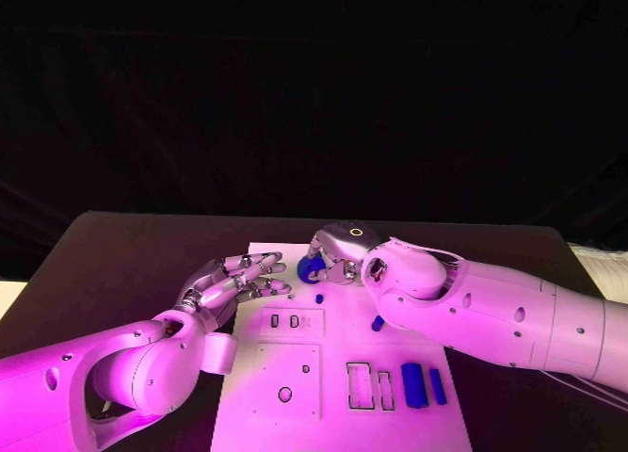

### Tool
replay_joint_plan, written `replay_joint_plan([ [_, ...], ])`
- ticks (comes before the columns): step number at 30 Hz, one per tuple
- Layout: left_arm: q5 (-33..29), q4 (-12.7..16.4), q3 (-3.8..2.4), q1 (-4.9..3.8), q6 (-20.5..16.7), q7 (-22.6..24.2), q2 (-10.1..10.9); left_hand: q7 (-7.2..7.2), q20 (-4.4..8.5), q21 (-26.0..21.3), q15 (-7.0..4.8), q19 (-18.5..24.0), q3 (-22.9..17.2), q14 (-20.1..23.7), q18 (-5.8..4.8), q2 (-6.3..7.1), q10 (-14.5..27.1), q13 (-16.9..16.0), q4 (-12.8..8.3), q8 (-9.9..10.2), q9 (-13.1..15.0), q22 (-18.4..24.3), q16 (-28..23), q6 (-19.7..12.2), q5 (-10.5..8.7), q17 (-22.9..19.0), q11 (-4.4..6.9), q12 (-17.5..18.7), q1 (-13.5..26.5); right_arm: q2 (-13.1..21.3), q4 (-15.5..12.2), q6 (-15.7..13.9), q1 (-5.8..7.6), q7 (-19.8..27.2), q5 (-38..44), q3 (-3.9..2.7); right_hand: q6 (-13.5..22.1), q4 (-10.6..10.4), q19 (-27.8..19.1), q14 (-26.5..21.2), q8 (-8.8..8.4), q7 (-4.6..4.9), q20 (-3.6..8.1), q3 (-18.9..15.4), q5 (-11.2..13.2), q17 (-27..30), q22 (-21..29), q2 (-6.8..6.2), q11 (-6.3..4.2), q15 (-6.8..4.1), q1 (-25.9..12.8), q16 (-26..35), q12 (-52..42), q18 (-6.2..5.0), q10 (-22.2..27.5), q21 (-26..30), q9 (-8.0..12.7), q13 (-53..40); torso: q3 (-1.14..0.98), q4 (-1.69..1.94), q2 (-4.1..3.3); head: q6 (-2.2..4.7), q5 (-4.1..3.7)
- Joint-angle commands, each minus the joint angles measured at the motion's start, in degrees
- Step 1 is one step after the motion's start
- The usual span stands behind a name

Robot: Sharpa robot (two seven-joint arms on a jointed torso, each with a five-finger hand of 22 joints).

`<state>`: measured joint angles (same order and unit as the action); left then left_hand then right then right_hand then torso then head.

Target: Assemble the parts on the task board

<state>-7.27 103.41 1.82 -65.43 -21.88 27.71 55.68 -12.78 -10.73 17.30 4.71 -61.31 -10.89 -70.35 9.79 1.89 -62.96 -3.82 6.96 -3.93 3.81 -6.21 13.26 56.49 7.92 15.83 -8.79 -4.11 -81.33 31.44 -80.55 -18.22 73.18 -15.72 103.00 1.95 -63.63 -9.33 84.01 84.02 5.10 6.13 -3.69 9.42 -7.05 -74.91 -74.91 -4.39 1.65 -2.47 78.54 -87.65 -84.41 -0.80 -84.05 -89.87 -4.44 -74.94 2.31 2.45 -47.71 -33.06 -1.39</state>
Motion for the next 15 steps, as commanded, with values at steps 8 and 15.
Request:
replay_joint_plan([
  [8, -0.03, 0.03, -0.02, -0.04, 1.55, -0.40, -0.19, 0.10, 0.04, -0.24, 0.05, 0.16, -0.05, 0.42, 0.59, 0.28, 0.43, 0.05, -0.37, 0.23, -0.08, 0.04, -0.36, -0.33, -0.32, 0.05, 0.00, 0.31, -0.01, -0.19, 0.29, 1.85, -0.24, -1.53, 2.41, 0.17, 2.05, -0.39, 5.99, 4.97, -1.55, 0.85, -0.09, -0.18, 2.24, -9.78, -15.09, -0.71, 0.30, 0.28, -1.91, -0.24, 0.87, 0.80, -3.73, -0.13, 0.50, -10.76, -0.07, -0.04, -0.02, -0.02, -0.05],
  [15, -0.03, 0.04, -0.02, -0.04, 1.61, -0.48, -0.17, 0.07, 0.01, -0.25, 0.09, 0.19, -0.03, 0.45, 0.58, 0.33, 0.51, 0.06, -0.39, 0.24, -0.08, 0.06, -0.39, -0.40, -0.33, 0.08, -0.04, 0.33, 0.09, -0.32, 0.50, 4.02, -0.25, -1.89, 1.45, 0.20, 6.22, -7.55, 5.99, 5.07, -1.55, 1.76, -1.07, -3.48, 2.47, -10.34, -15.09, -2.35, 1.27, 1.20, -13.43, -0.47, 1.04, 0.80, -3.71, -0.13, 0.64, -10.84, -0.07, 0.01, -0.02, 0.07, -0.03],
])
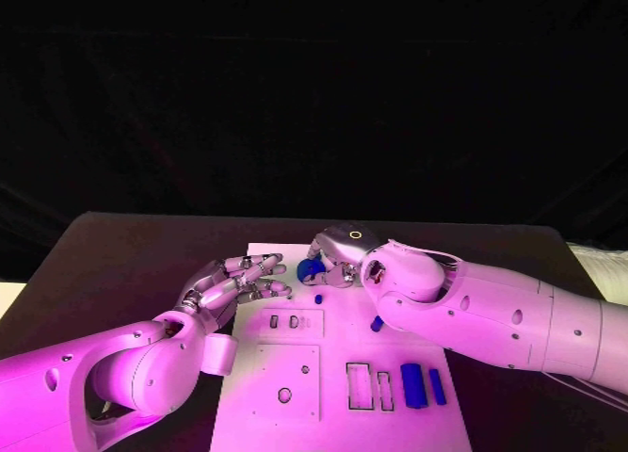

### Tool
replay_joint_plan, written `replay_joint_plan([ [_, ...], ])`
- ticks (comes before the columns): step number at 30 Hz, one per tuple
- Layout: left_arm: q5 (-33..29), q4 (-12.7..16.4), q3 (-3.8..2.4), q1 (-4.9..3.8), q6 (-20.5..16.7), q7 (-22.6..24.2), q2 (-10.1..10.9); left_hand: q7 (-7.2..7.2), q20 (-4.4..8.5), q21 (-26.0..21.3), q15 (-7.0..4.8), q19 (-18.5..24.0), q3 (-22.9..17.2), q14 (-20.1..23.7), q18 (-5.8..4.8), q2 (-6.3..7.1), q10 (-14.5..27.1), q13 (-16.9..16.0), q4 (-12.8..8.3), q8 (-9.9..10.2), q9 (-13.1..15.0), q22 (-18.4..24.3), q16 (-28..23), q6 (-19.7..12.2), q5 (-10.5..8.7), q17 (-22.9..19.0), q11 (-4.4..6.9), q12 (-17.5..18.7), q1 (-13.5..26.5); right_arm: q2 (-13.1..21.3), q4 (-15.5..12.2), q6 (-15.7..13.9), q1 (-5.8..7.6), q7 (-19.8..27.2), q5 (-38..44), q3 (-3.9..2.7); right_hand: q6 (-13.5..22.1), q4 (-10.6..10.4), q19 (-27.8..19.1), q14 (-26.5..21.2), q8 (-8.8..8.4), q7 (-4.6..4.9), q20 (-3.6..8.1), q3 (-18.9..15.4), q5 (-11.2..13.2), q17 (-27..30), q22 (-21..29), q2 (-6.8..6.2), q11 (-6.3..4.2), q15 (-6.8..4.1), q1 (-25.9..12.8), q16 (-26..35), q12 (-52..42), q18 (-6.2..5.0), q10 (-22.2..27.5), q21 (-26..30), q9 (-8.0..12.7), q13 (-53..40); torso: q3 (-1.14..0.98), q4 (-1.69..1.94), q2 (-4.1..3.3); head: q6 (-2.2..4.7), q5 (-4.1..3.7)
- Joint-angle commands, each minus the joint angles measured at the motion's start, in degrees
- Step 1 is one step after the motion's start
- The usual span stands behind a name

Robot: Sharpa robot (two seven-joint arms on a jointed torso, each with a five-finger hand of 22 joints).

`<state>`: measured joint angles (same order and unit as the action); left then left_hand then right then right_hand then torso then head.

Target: Assemble the parts on the task board

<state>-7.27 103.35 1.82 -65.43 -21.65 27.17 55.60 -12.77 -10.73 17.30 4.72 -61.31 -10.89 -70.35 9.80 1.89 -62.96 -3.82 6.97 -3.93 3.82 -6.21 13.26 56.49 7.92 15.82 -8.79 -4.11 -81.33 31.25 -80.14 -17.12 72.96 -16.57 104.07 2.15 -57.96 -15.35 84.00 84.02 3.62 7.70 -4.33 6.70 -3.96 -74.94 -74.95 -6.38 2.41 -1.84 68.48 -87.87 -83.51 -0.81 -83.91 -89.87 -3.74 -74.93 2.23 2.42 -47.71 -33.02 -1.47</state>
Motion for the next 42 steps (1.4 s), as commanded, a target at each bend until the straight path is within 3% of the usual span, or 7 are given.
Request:
replay_joint_plan([
  [1, -0.02, 0.08, -0.03, -0.04, 1.43, 0.03, -0.10, 0.05, 0.00, -0.26, 0.11, 0.21, -0.01, 0.46, 0.57, 0.34, 0.56, 0.06, -0.37, 0.24, -0.08, 0.07, -0.40, -0.44, -0.33, 0.11, -0.06, 0.34, 0.17, -0.16, 0.17, 3.45, -0.03, -1.10, -0.04, 0.01, 0.91, -1.57, 6.00, 5.10, -0.08, 0.32, -0.51, -1.77, -2.22, -10.44, -15.05, -0.03, 0.59, 0.66, -6.83, -0.30, 0.08, 0.81, -3.87, -0.13, -0.06, -10.92, 0.01, 0.05, -0.01, 0.01, 0.06],
  [4, -0.02, 0.06, -0.03, -0.04, 1.52, -0.15, -0.08, 0.00, -0.05, -0.28, 0.16, 0.24, 0.05, 0.49, 0.55, 0.35, 0.65, 0.06, -0.30, 0.23, -0.08, 0.10, -0.44, -0.52, -0.35, 0.17, -0.11, 0.34, 0.41, -0.31, 0.48, 4.57, -0.05, -1.15, -1.73, 0.03, 1.28, -1.54, 6.00, 5.18, 0.02, 0.45, -0.68, -4.15, -7.97, -10.90, -15.05, 2.60, 0.73, 0.82, -11.66, -0.50, 0.25, 0.81, -3.80, -0.13, -0.16, -10.92, 0.01, 0.02, -0.02, -0.06, 0.01],
  [11, -0.02, 0.09, -0.03, -0.04, 1.60, -0.34, -0.05, -0.03, -0.09, -0.31, 0.21, 0.28, 0.12, 0.51, 0.55, 0.33, 0.71, 0.05, -0.21, 0.21, -0.07, 0.12, -0.47, -0.57, -0.36, 0.23, -0.14, 0.32, 0.68, -0.31, 0.62, 4.24, -0.12, -1.04, -2.77, 0.03, 0.59, -1.25, 6.00, 5.25, 0.22, 0.27, -0.70, -5.52, -11.60, -11.27, -15.05, 4.23, 0.64, 0.75, -11.14, -0.66, 0.05, 0.81, -3.87, -0.13, -0.32, -11.12, 0.04, 0.04, 0.00, 0.15, -0.13],
  [16, -0.02, 0.21, -0.03, -0.04, 1.62, -0.42, -0.04, -0.05, -0.13, -0.35, 0.25, 0.35, 0.13, 0.60, 0.54, 0.29, 0.81, 0.05, -0.17, 0.21, -0.07, 0.16, -0.54, -0.64, -0.35, 0.26, -0.18, 0.34, 0.85, 0.00, 0.51, 2.59, -0.19, -1.24, -2.94, 0.03, 0.30, -1.24, 6.00, 5.27, 0.28, 0.17, -0.65, -5.76, -12.30, -11.39, -15.05, 4.74, 0.56, 0.70, -10.72, -0.71, -0.17, 0.81, -3.95, -0.13, -0.36, -11.28, 0.03, 0.03, -0.02, 0.14, -0.08],
  [22, -0.02, 0.05, -0.03, -0.04, 1.83, -0.43, 0.03, -0.05, -0.13, -0.35, 0.25, 0.35, 0.13, 0.60, 0.54, 0.29, 0.81, 0.05, -0.17, 0.21, -0.07, 0.16, -0.54, -0.64, -0.35, 0.26, -0.18, 0.34, 0.85, 1.63, -0.62, -3.47, -0.58, -0.05, -3.38, 0.01, 0.10, -0.92, 6.00, 5.27, 0.18, 0.10, -0.56, -5.82, -12.63, -11.40, -15.05, 5.85, 0.47, 0.60, -8.47, -0.72, -0.19, 0.81, -3.97, -0.13, -0.34, -11.34, -0.10, -0.11, 0.05, 0.25, -0.10],
  [32, -0.02, -0.39, -0.02, -0.04, 2.00, -0.30, 0.41, -0.09, -0.19, -0.44, 0.33, 0.48, 0.14, 0.78, 0.53, 0.24, 0.98, 0.05, -0.16, 0.21, -0.07, 0.22, -0.67, -0.75, -0.34, 0.30, -0.23, 0.36, 1.02, 7.76, -4.21, -16.51, -0.84, 10.22, -12.30, -0.89, 0.99, 0.67, 6.00, 5.16, 0.08, 0.41, -0.77, -5.37, -9.91, -10.91, -15.05, 5.13, 0.74, 0.85, -1.54, -0.50, 0.38, 0.81, -3.72, -0.13, -0.23, -11.14, -0.20, -0.28, 0.12, 0.85, -0.38],
  [42, -0.03, -0.53, 0.00, -0.03, 2.29, 0.12, 0.38, -0.07, -0.22, -0.51, 0.34, 0.58, 0.02, 0.91, 0.54, 0.11, 1.05, 0.05, -0.26, 0.18, -0.05, 0.26, -0.78, -0.77, -0.30, 0.33, -0.23, 0.33, 0.95, 22.21, -10.67, -9.87, -0.70, 23.69, -36.64, -2.09, 0.30, 6.51, 6.00, 4.77, 0.20, 0.36, -0.71, -4.20, -7.24, -9.12, -15.05, 2.59, 0.62, 0.73, 8.45, 0.32, 2.33, 0.81, -2.88, -0.13, -0.31, -10.18, -0.68, -1.13, 0.38, 1.49, -0.22],
])
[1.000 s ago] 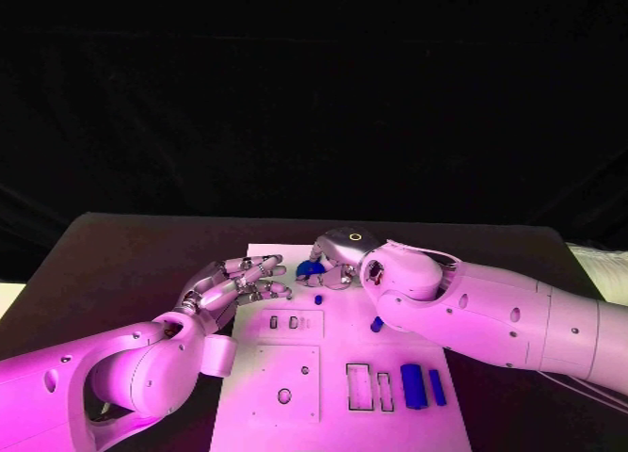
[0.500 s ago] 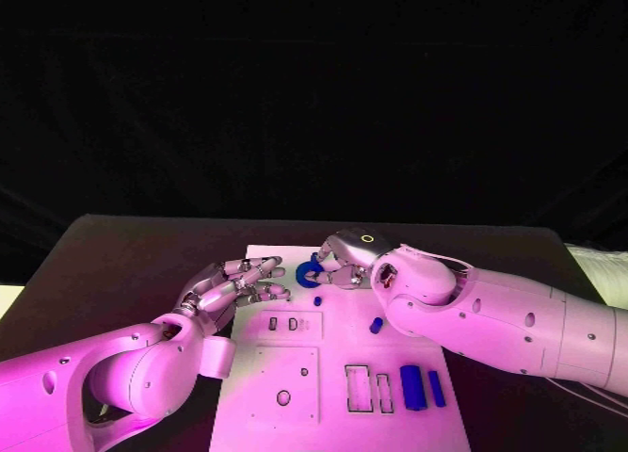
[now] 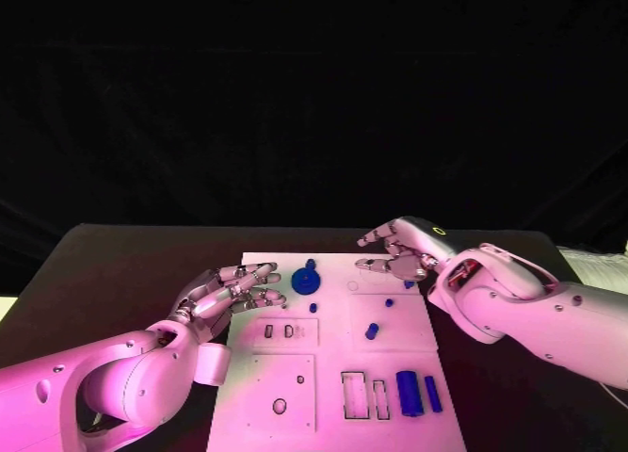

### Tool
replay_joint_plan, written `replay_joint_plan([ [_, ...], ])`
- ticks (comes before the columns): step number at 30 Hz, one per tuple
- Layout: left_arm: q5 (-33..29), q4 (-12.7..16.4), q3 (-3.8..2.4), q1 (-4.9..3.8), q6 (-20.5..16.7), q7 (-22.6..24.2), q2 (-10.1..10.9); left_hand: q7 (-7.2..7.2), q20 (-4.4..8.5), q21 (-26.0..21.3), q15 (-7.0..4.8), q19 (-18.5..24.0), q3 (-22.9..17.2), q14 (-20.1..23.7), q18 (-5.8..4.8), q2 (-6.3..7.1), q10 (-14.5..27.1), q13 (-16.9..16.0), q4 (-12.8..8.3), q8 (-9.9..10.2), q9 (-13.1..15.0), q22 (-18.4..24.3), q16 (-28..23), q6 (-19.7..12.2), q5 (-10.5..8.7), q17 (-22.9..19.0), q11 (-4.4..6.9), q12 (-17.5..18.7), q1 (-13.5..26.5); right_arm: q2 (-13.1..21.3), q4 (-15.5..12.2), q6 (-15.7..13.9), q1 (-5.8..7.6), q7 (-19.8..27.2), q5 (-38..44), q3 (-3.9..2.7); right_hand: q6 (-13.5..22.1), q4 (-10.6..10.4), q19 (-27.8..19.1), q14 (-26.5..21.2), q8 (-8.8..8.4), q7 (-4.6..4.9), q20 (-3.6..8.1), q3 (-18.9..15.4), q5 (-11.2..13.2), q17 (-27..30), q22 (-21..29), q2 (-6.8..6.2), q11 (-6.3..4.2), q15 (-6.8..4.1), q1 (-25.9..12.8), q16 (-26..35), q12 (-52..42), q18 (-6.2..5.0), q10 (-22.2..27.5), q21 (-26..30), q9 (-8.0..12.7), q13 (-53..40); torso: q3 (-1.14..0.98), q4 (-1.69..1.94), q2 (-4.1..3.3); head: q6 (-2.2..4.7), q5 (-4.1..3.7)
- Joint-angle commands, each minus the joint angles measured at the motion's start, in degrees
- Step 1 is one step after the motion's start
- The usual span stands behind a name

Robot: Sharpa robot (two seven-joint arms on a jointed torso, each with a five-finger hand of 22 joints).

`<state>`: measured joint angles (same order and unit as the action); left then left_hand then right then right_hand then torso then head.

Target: Assemble the parts on the task board

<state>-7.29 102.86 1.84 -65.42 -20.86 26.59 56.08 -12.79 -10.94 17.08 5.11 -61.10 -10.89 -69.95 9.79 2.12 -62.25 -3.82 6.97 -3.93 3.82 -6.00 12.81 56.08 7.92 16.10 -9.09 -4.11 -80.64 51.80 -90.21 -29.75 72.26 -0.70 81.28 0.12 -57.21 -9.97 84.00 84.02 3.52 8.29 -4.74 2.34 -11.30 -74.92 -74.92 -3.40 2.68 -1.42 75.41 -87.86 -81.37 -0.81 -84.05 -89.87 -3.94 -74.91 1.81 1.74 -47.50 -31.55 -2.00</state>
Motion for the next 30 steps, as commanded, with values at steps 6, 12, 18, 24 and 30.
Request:
replay_joint_plan([
  [6, -0.01, -0.27, -0.02, -0.03, 1.73, 1.00, -0.29, -0.05, -0.02, -0.31, -0.06, 0.40, -0.04, 0.55, 0.56, -0.17, 0.34, 0.04, -0.31, 0.17, -0.05, 0.06, -0.37, -0.36, -0.28, 0.06, 0.07, 0.32, 0.22, 5.74, 0.21, 5.70, -0.16, 9.14, -18.39, -0.16, -1.43, 4.01, 6.00, 4.88, 0.35, -0.59, -0.13, 0.54, 3.65, -9.71, -15.08, -0.73, 0.05, 0.08, 5.25, 0.10, -0.73, 0.81, -3.10, -0.13, -0.16, -10.76, -0.61, -0.59, 0.05, 0.20, 0.06],
  [12, -0.01, -0.54, -0.01, -0.01, 1.95, 1.12, -0.45, -0.05, -0.02, -0.31, -0.06, 0.40, -0.04, 0.55, 0.56, -0.17, 0.34, 0.04, -0.31, 0.17, -0.05, 0.06, -0.37, -0.36, -0.28, 0.06, 0.07, 0.32, 0.22, 7.37, 2.35, 8.27, -0.58, 8.27, -16.70, -0.17, -1.33, 5.09, 6.00, 4.95, 0.16, -0.39, -0.07, 0.31, 2.71, -9.99, -15.08, -0.98, 0.14, 0.10, 6.23, -0.01, -0.95, 0.81, -3.20, -0.13, -0.06, -10.90, -0.82, -0.51, -0.04, -0.51, -0.29],
  [18, -0.01, -0.88, 0.01, 0.02, 1.97, 1.20, -0.68, -0.05, -0.02, -0.31, -0.06, 0.40, -0.04, 0.55, 0.56, -0.17, 0.34, 0.04, -0.31, 0.17, -0.05, 0.06, -0.37, -0.36, -0.28, 0.06, 0.07, 0.32, 0.22, 7.09, 4.74, 9.15, -1.30, 7.40, -14.03, -0.17, -1.21, 5.20, 6.00, 4.94, 0.11, -0.27, -0.11, 0.14, 2.23, -9.96, -15.08, -0.99, 0.25, 0.17, 6.14, 0.00, -0.77, 0.81, -3.13, -0.13, -0.02, -10.82, -1.17, -0.37, -0.14, -0.76, -0.70],
  [24, -0.01, -0.98, 0.02, 0.04, 1.99, 1.22, -0.90, -0.05, -0.02, -0.31, -0.06, 0.40, -0.04, 0.55, 0.56, -0.17, 0.34, 0.04, -0.31, 0.17, -0.05, 0.06, -0.37, -0.36, -0.28, 0.06, 0.07, 0.32, 0.22, 6.29, 6.83, 9.35, -1.75, 7.00, -12.79, -0.18, -1.15, 5.11, 6.00, 4.94, 0.10, -0.23, -0.14, -0.09, 2.27, -9.94, -15.08, -1.03, 0.30, 0.22, 5.82, 0.01, -0.73, 0.81, -3.12, -0.13, 0.00, -10.80, -1.02, -0.41, -0.07, -1.06, -0.85],
  [30, -0.01, -1.01, 0.02, 0.05, 1.98, 1.22, -0.99, -0.05, -0.02, -0.31, -0.06, 0.40, -0.04, 0.55, 0.56, -0.17, 0.34, 0.04, -0.31, 0.17, -0.05, 0.06, -0.37, -0.36, -0.28, 0.06, 0.07, 0.32, 0.22, 5.42, 8.57, 9.53, -2.27, 6.76, -11.96, -0.18, -1.14, 5.12, 6.00, 4.95, 0.10, -0.23, -0.15, -0.10, 2.28, -10.02, -15.08, -1.00, 0.30, 0.23, 5.80, -0.02, -0.69, 0.81, -3.10, -0.13, 0.00, -10.78, -1.08, -0.44, -0.10, -1.30, -0.72],
])
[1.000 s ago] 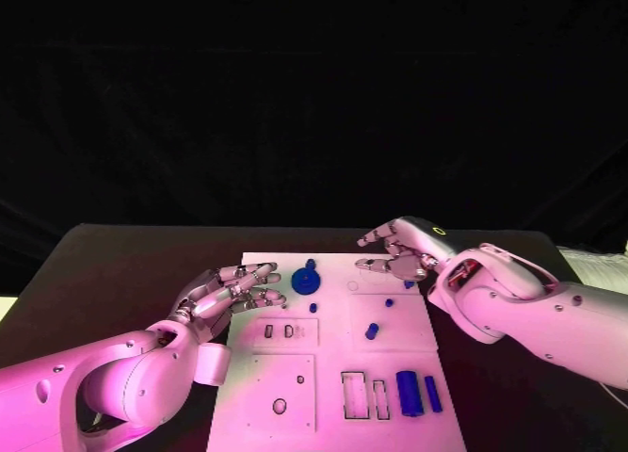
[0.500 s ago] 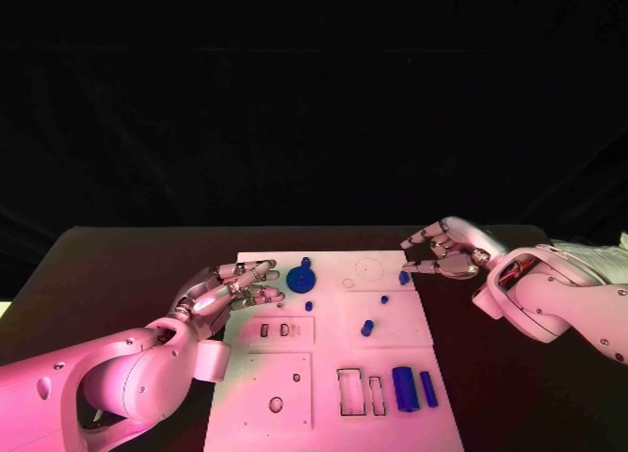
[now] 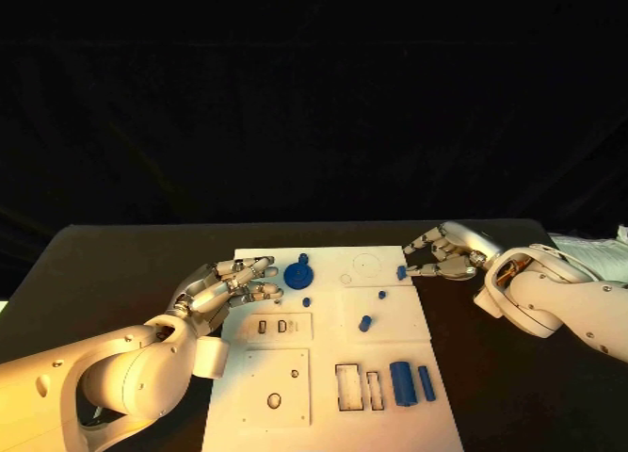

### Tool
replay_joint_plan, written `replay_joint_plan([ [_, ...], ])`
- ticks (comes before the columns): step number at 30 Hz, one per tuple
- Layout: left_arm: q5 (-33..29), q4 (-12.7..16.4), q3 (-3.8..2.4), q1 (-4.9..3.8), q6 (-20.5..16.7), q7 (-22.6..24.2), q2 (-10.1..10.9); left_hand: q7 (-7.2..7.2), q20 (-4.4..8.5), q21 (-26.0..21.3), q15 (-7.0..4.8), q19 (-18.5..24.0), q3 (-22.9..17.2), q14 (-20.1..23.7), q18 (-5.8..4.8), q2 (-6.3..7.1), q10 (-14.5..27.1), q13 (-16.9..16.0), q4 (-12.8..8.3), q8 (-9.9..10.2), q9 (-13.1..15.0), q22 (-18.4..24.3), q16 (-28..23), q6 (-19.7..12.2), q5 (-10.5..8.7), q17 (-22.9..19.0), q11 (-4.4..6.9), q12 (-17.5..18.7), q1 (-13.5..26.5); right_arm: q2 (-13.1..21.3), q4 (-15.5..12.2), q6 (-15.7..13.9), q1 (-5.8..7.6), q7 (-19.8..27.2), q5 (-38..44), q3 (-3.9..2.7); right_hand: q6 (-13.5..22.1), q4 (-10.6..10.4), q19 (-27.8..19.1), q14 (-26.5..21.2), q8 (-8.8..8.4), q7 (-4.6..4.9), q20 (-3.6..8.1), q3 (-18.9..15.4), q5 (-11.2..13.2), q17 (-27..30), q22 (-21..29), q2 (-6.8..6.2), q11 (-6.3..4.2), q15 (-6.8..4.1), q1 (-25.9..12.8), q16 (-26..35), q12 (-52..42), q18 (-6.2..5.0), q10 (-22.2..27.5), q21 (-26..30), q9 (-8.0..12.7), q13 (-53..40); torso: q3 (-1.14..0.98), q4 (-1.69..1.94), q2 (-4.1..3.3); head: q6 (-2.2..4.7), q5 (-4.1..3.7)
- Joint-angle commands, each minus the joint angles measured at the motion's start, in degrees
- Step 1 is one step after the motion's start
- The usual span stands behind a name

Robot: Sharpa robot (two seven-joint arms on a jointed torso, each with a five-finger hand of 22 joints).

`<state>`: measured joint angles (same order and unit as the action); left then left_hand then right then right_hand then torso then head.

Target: Assemble the parts on the task board

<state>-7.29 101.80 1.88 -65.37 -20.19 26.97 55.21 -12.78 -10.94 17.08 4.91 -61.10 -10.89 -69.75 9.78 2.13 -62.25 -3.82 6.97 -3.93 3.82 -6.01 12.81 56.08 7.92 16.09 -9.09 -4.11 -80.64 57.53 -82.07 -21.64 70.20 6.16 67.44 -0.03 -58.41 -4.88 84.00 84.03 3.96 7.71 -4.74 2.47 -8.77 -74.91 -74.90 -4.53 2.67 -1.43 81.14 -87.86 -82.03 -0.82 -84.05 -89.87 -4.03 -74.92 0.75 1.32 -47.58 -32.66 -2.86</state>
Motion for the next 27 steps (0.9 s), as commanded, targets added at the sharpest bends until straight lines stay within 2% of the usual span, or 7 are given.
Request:
replay_joint_plan([
  [1, -0.01, 0.03, -0.02, -0.01, 1.30, 0.83, -0.13, -0.05, -0.02, -0.31, 0.15, 0.40, -0.04, 0.34, 0.56, -0.17, 0.34, 0.04, -0.31, 0.17, -0.05, 0.07, -0.37, -0.37, -0.28, 0.08, 0.07, 0.32, 0.22, -0.40, 0.55, 1.42, -0.29, -0.15, 1.97, -0.03, 0.05, 0.04, 6.00, 4.95, -0.33, 0.35, -0.16, -0.22, -0.25, -10.03, -15.10, 0.16, 0.30, 0.24, 0.10, -0.02, -0.05, 0.82, -3.11, -0.13, 0.08, -10.79, -0.02, -0.01, -0.02, -0.19, 0.18],
  [7, -0.01, 0.07, -0.02, 0.00, 1.28, 0.78, -0.20, -0.05, -0.02, -0.31, 0.15, 0.40, -0.04, 0.34, 0.56, -0.17, 0.34, 0.04, -0.31, 0.17, -0.05, 0.07, -0.37, -0.37, -0.28, 0.08, 0.07, 0.32, 0.22, -0.84, 1.08, 1.52, -0.60, -0.59, 2.61, -0.03, -0.02, 0.41, 6.00, 4.96, -0.28, 0.38, -0.21, 0.11, -0.12, -10.09, -15.10, 0.81, 0.32, 0.27, 0.61, -0.04, -0.14, 0.82, -3.15, -0.13, 0.08, -10.85, 0.09, 0.06, 0.02, -0.30, 0.24],
  [14, -0.01, 0.20, -0.02, 0.00, 1.21, 0.79, -0.13, -0.05, -0.02, -0.31, 0.15, 0.40, -0.04, 0.34, 0.56, -0.17, 0.34, 0.04, -0.31, 0.17, -0.05, 0.07, -0.37, -0.37, -0.28, 0.08, 0.07, 0.32, 0.22, -1.61, 1.73, 2.21, -0.89, -0.89, 3.42, -0.03, -0.44, 0.89, 6.00, 4.98, -0.15, 0.37, -0.24, 0.53, 0.15, -10.19, -15.10, 1.40, 0.31, 0.27, 1.13, -0.08, -0.25, 0.82, -3.19, -0.13, 0.03, -10.92, 0.03, -0.14, 0.04, -0.39, 0.36],
  [20, -0.01, 0.25, -0.02, 0.00, 1.13, 0.62, -0.12, -0.05, -0.03, -0.34, 0.14, 0.45, -0.16, 0.38, 0.58, -0.23, 0.35, 0.03, -0.46, 0.14, -0.03, 0.11, -0.43, -0.37, -0.28, 0.13, 0.08, 0.27, 0.14, -2.15, 1.97, 2.76, -0.97, -1.24, 3.93, -0.03, -1.16, 1.20, 6.00, 5.01, 0.00, 0.30, -0.22, 1.03, 0.58, -10.30, -15.10, 2.07, 0.25, 0.23, 1.39, -0.12, -0.45, 0.82, -3.27, -0.13, -0.05, -11.05, 0.08, 0.04, 0.05, -0.52, 0.38],
  [24, -0.01, 0.25, -0.02, 0.00, 1.12, 0.59, -0.15, -0.05, -0.03, -0.34, 0.14, 0.45, -0.16, 0.38, 0.58, -0.23, 0.35, 0.03, -0.46, 0.14, -0.03, 0.11, -0.43, -0.37, -0.28, 0.13, 0.08, 0.27, 0.14, -2.46, 2.13, 3.11, -0.99, -1.65, 4.22, -0.04, -1.55, 1.31, 6.00, 5.02, 0.04, 0.22, -0.20, 1.37, 0.83, -10.35, -15.10, 2.51, 0.20, 0.19, 1.43, -0.14, -0.59, 0.82, -3.33, -0.13, -0.07, -11.13, 0.07, 0.04, 0.05, -0.52, 0.44],
  [27, -0.01, 0.25, -0.02, 0.00, 1.16, 0.57, -0.17, -0.06, -0.03, -0.35, 0.13, 0.46, -0.23, 0.39, 0.60, -0.22, 0.39, 0.03, -0.59, 0.15, -0.04, 0.12, -0.46, -0.41, -0.27, 0.16, 0.08, 0.28, 0.04, -2.59, 2.31, 3.24, -1.00, -1.83, 4.47, -0.04, -1.83, 1.44, 6.00, 5.01, 0.08, 0.16, -0.17, 1.57, 0.90, -10.32, -15.10, 2.68, 0.14, 0.15, 1.54, -0.13, -0.52, 0.82, -3.31, -0.13, -0.09, -11.10, 0.08, 0.03, 0.07, -0.78, 0.49],
])
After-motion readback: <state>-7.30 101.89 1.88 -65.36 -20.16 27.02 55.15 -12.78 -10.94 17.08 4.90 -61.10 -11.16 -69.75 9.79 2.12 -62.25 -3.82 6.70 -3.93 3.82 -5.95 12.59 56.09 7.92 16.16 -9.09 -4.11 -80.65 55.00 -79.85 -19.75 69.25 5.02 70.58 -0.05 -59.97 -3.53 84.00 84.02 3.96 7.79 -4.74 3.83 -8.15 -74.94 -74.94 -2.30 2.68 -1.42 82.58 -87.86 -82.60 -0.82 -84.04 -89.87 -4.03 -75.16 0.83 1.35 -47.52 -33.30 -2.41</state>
